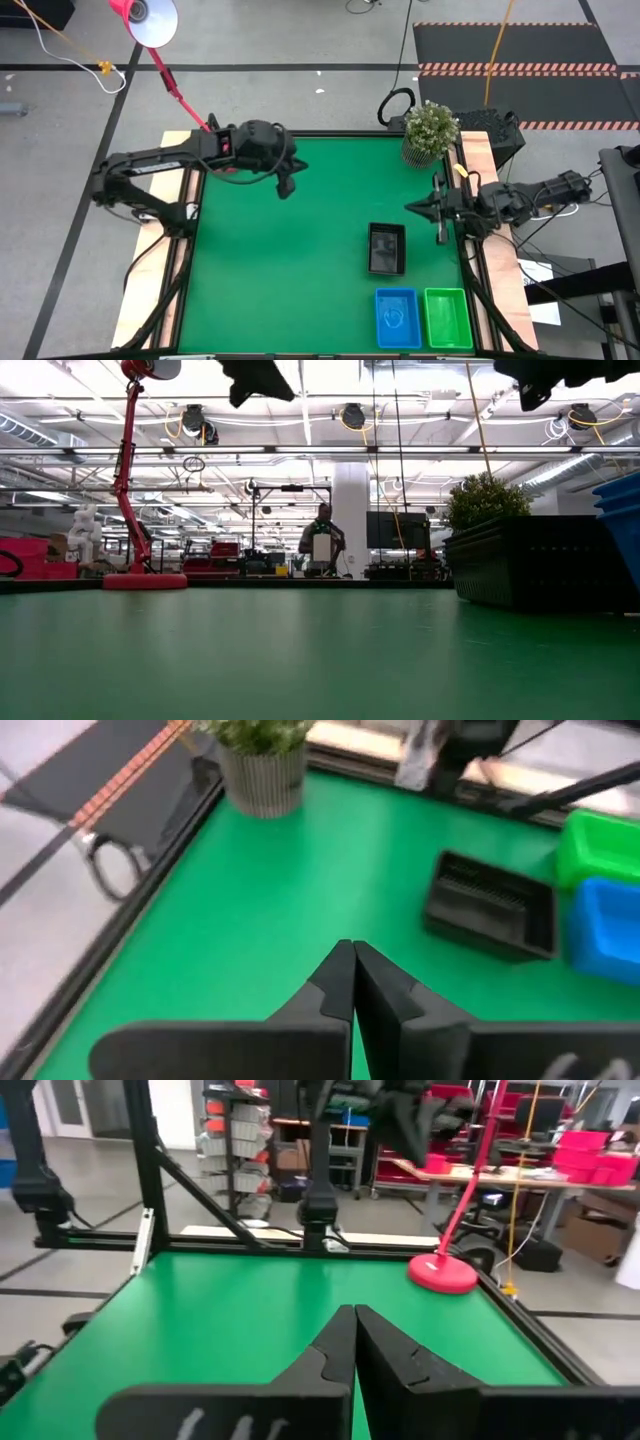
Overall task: Stack baskets by color
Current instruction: Return to Home Position
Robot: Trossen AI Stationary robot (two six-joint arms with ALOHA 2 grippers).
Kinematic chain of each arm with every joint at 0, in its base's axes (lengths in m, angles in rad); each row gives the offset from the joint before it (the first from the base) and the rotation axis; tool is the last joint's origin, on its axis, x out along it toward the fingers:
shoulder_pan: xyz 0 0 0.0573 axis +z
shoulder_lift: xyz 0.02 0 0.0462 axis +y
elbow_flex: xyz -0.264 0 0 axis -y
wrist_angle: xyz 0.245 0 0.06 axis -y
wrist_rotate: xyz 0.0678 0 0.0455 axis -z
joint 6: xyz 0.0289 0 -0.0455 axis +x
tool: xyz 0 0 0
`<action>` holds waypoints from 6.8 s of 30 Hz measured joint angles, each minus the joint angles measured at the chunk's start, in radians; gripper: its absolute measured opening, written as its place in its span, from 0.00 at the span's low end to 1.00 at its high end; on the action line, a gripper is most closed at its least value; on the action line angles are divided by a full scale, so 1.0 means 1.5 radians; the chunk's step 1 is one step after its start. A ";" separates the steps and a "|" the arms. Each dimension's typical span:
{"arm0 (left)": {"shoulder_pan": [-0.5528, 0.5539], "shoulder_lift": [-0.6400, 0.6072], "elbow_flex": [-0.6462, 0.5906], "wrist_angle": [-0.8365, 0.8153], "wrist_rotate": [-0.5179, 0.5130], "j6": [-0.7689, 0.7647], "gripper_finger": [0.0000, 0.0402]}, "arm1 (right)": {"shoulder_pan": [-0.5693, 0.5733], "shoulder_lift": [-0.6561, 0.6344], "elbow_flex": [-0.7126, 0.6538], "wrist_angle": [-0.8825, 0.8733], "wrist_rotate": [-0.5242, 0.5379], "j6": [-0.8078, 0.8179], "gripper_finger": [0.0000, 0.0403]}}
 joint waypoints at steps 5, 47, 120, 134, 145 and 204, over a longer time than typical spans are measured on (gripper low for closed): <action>0.001 -0.067 -0.099 0.042 0.027 -0.021 0.02 | -0.016 0.000 -0.011 0.023 -0.001 -0.032 0.00; -0.095 -0.144 -0.354 0.322 -0.061 -0.111 0.01 | -0.020 -0.249 -0.323 0.253 -0.177 -0.062 0.00; -0.264 -0.520 -0.780 0.460 -0.106 -0.037 0.00 | -0.204 -0.254 -0.324 0.112 -0.243 -0.127 0.00; -0.286 -0.810 -0.881 0.420 -0.100 0.003 0.00 | -0.204 -0.254 -0.324 0.112 -0.243 -0.127 0.00; -0.285 -0.918 -0.882 0.329 -0.099 0.025 0.00 | -0.204 -0.254 -0.324 0.112 -0.243 -0.127 0.00; -0.203 -0.918 -0.905 0.376 0.006 0.104 0.06 | -0.204 -0.254 -0.324 0.113 -0.244 -0.127 0.00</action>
